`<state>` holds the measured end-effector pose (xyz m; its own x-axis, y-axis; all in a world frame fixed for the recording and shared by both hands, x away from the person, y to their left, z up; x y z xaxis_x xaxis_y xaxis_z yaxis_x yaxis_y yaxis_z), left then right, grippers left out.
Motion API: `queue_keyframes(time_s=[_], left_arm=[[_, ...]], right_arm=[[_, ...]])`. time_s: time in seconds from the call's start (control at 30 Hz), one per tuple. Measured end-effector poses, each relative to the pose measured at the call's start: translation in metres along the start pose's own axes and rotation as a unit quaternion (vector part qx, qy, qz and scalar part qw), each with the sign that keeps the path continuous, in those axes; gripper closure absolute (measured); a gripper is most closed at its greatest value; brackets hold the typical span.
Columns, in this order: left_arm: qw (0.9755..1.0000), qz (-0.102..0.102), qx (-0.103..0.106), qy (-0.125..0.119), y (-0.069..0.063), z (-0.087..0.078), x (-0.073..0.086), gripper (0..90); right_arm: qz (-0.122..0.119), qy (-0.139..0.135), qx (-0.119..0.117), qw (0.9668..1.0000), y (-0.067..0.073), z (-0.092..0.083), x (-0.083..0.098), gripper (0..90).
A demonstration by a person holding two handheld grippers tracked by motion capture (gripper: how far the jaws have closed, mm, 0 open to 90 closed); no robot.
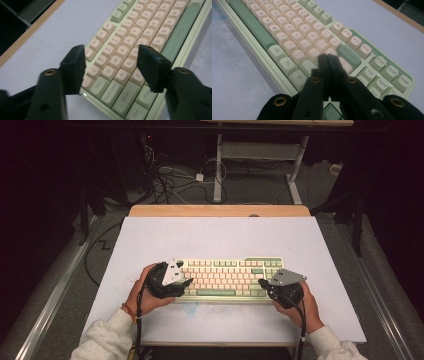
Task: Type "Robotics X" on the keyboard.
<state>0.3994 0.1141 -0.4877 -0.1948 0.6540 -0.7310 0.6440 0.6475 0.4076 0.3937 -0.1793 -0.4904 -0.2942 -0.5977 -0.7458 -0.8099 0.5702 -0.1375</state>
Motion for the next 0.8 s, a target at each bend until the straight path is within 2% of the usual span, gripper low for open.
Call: queue_keyframes(time_s=[0.03, 0.07, 0.17, 0.27, 0.4, 0.57, 0.73, 0.8], left_arm=[[1.0, -0.002, 0.001, -0.003, 0.0, -0.002, 0.003, 31.0], [1.0, -0.001, -0.007, -0.002, 0.0, -0.003, 0.006, 26.4], [0.9999, -0.006, -0.013, 0.001, 0.002, -0.006, 0.015, 22.8], [0.9996, -0.02, -0.018, 0.003, 0.004, -0.01, 0.024, 20.8], [0.9994, -0.026, -0.021, 0.009, 0.003, -0.015, 0.037, 19.1], [0.9988, -0.031, -0.021, 0.03, 0.0, -0.021, 0.057, 18.9], [0.9983, -0.043, -0.023, 0.031, 0.0, -0.029, 0.064, 18.9], [0.9983, -0.041, -0.023, 0.034, -0.002, -0.032, 0.068, 18.9]], right_arm=[[0.001, -0.001, -0.001, 1.0, 0.0, 0.0, -0.001, 90.0], [0.001, -0.004, -0.001, 1.0, 0.0, -0.001, -0.002, 90.0], [0.001, -0.007, -0.002, 1.0, 0.001, -0.001, -0.004, 90.0], [-0.002, -0.008, -0.005, 1.0, 0.002, -0.001, -0.006, 90.0], [-0.001, -0.011, -0.009, 0.9999, 0.002, 0.0, -0.009, 90.0], [-0.005, -0.009, -0.015, 0.9998, 0.004, 0.005, -0.015, 90.0], [-0.007, -0.011, -0.021, 0.9997, 0.006, 0.012, -0.023, 90.0], [-0.011, -0.011, -0.029, 0.9995, 0.008, 0.019, -0.03, 90.0]])
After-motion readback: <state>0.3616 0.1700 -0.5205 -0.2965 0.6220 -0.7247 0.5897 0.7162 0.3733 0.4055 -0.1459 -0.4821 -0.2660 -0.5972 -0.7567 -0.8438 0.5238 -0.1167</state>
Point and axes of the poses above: each handheld gripper's, and its own axes: z roughly forward along the jaws, x roughly out of its underside, y roughly to its left, the point moved 8 cm from there along z, roughly forward along the jaws, and after that the axes turned 10 degrees about -x, right-handed, at the moved point
